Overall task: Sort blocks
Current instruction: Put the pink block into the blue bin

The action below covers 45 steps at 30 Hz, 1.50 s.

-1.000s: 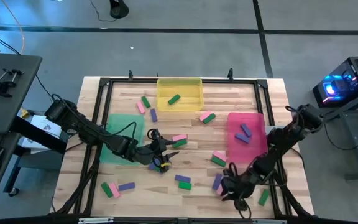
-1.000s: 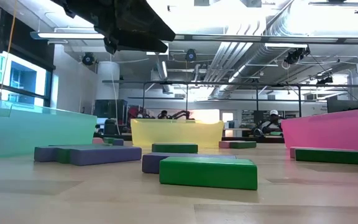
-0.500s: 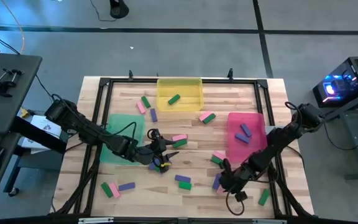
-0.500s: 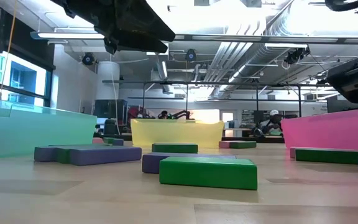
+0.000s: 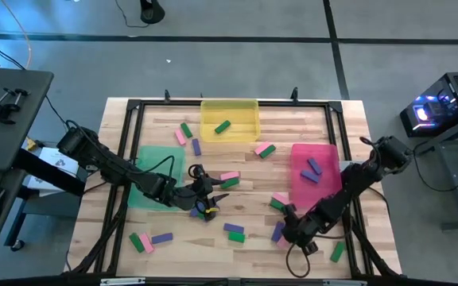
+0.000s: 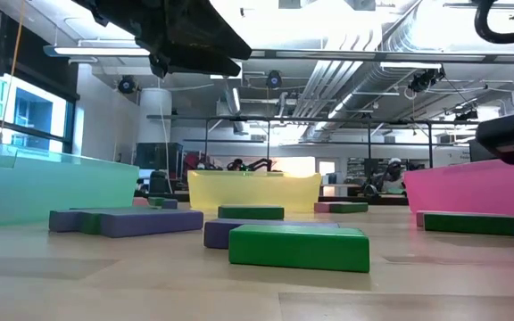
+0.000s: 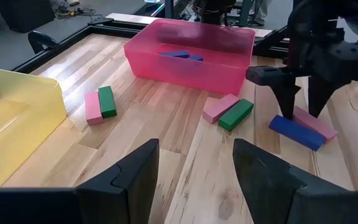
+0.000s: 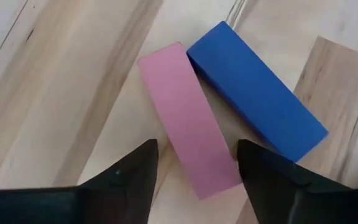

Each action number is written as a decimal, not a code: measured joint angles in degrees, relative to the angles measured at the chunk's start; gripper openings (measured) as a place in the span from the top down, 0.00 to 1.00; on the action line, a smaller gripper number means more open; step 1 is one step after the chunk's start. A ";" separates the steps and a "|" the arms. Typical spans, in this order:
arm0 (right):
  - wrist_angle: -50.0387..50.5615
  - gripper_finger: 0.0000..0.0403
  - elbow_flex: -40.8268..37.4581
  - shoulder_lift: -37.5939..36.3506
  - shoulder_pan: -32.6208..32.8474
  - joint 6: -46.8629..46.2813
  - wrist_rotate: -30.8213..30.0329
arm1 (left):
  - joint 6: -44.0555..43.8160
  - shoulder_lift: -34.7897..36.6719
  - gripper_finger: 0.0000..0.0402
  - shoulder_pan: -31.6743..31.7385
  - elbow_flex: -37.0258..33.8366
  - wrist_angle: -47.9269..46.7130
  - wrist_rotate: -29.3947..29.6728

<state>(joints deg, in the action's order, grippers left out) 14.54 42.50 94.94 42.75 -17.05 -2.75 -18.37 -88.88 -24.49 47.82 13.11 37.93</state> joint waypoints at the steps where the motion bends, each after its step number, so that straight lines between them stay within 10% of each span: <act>1: -0.07 0.52 0.04 0.13 0.13 -1.32 -0.24 | 0.00 0.00 0.52 0.00 0.00 0.00 0.00; 7: -0.59 0.82 -0.03 -1.30 1.52 -12.63 -2.02 | -0.02 0.00 0.52 0.00 -0.01 0.03 0.00; 11: -0.53 0.84 -0.39 -6.17 3.89 -15.05 -4.23 | 2.14 -1.27 0.52 0.02 -0.01 1.56 -0.52; 23: -20.64 0.84 -0.33 -14.64 4.53 6.13 -49.25 | 36.50 -18.33 0.52 -1.07 0.30 47.19 -11.85; 32: -43.52 0.84 -0.33 -9.40 -1.10 25.75 -45.95 | 40.98 -24.00 0.52 -0.72 5.46 58.84 -18.28; 45: -45.65 0.84 -0.28 -8.55 -2.63 26.23 -42.74 | 38.05 -24.11 0.58 -0.22 7.60 55.07 -19.12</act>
<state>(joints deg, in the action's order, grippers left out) -31.11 42.22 86.39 40.12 9.18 -45.49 19.68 -112.99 -24.71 55.42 68.18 18.82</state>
